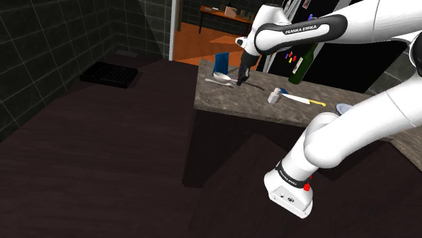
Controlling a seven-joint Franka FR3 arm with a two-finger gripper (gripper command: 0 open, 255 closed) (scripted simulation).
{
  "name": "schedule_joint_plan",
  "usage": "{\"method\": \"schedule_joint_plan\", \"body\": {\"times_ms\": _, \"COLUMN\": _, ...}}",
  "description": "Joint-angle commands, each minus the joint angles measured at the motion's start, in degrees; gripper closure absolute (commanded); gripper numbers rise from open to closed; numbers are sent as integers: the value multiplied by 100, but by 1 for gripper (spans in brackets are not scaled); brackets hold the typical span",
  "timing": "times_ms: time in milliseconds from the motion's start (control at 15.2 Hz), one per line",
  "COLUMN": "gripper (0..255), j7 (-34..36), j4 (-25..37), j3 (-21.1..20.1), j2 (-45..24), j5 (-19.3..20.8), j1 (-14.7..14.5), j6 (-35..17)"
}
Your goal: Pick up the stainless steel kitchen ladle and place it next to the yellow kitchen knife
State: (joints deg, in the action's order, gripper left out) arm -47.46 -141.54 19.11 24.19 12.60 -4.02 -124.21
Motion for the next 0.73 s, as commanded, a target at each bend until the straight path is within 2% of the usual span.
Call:
{"method": "schedule_joint_plan", "body": {"times_ms": 0, "gripper": 255, "j7": -177, "j4": -251, "j3": 114, "j2": 370, "j5": 149, "j1": 164, "j6": 93}}
{"method": "schedule_joint_plan", "body": {"times_ms": 660, "gripper": 255, "j7": -1325, "j4": -910, "j3": 917, "j2": 1607, "j5": 889, "j1": 1086, "j6": 499}}
